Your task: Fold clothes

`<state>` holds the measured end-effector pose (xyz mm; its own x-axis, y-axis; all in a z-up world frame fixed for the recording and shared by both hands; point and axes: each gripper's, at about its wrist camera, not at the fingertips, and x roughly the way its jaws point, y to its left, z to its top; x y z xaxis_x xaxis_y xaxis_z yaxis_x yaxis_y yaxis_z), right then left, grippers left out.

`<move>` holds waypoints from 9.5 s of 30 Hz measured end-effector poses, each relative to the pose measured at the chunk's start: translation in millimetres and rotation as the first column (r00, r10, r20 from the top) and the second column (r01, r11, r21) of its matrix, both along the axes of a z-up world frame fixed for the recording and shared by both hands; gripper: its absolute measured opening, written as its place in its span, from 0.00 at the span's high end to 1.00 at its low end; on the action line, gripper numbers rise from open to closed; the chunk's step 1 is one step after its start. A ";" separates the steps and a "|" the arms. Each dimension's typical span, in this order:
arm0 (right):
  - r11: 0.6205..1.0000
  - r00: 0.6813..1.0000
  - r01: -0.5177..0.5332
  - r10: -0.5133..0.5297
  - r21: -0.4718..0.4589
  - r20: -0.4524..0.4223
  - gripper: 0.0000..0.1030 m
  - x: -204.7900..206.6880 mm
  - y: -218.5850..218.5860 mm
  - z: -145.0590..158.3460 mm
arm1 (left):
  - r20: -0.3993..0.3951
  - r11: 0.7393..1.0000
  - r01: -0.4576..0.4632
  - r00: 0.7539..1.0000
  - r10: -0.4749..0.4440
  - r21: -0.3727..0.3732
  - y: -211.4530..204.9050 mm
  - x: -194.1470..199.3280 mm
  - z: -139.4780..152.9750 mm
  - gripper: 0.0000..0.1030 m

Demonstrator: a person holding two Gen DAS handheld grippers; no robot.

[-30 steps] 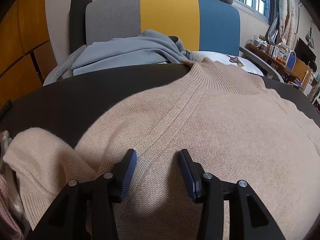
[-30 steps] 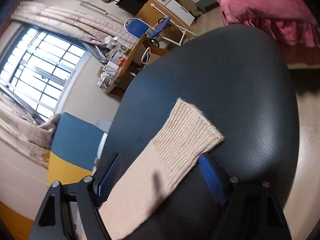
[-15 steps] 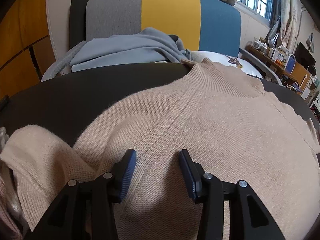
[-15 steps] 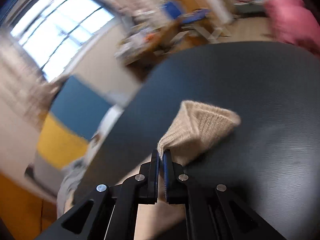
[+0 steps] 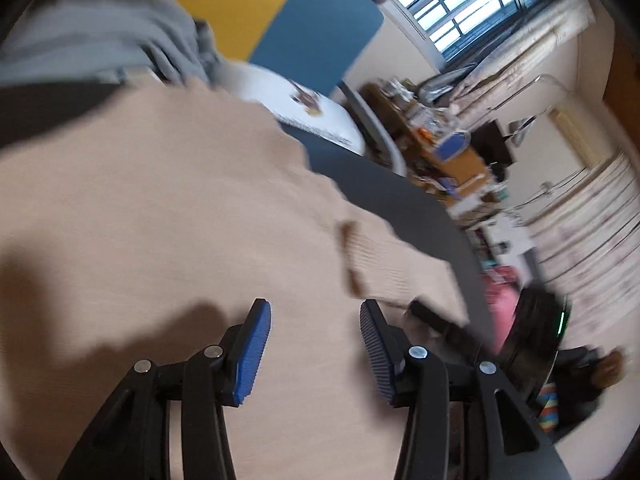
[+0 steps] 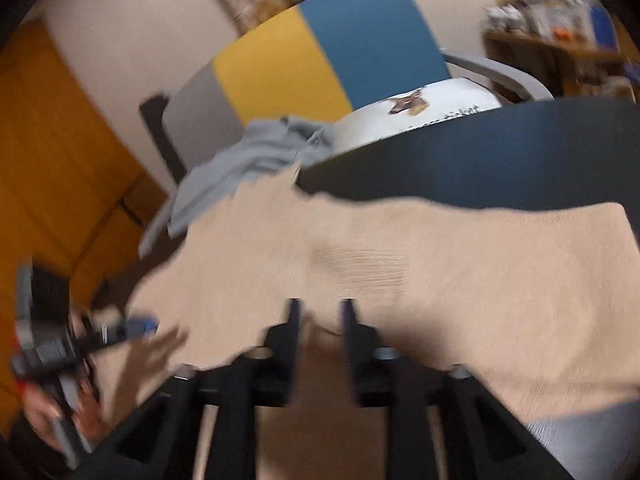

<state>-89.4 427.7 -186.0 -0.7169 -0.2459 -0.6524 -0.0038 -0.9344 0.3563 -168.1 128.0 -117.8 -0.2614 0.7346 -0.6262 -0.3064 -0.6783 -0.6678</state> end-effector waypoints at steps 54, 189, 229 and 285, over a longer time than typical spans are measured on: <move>0.954 0.993 -0.106 0.085 0.279 0.086 0.00 46.2 -55.5 -35.5 | -0.157 0.950 -0.307 0.937 0.313 0.062 -149.0 -26.1 85.5 0.97; 0.927 0.945 -0.187 0.261 -0.325 0.200 0.68 -95.3 -29.4 -26.7 | 0.112 0.990 -0.121 0.987 0.113 0.073 -123.1 -39.5 -41.9 0.89; 0.941 0.983 -0.178 0.157 0.289 0.092 0.20 25.1 -96.3 -30.0 | -0.136 0.704 -0.688 0.725 0.675 -0.173 -283.1 80.4 9.4 0.59; 0.943 0.972 -0.233 0.214 0.238 0.101 0.00 15.9 -89.7 -34.7 | -0.146 0.435 -0.753 0.565 0.812 -0.494 -280.1 -28.5 -10.4 0.59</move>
<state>-73.5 338.0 -220.7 -0.6107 -0.2190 -0.7610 0.1979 -0.9727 0.1211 -196.6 -152.1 -128.2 -0.4891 -0.1364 -0.8615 0.5631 -0.8036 -0.1925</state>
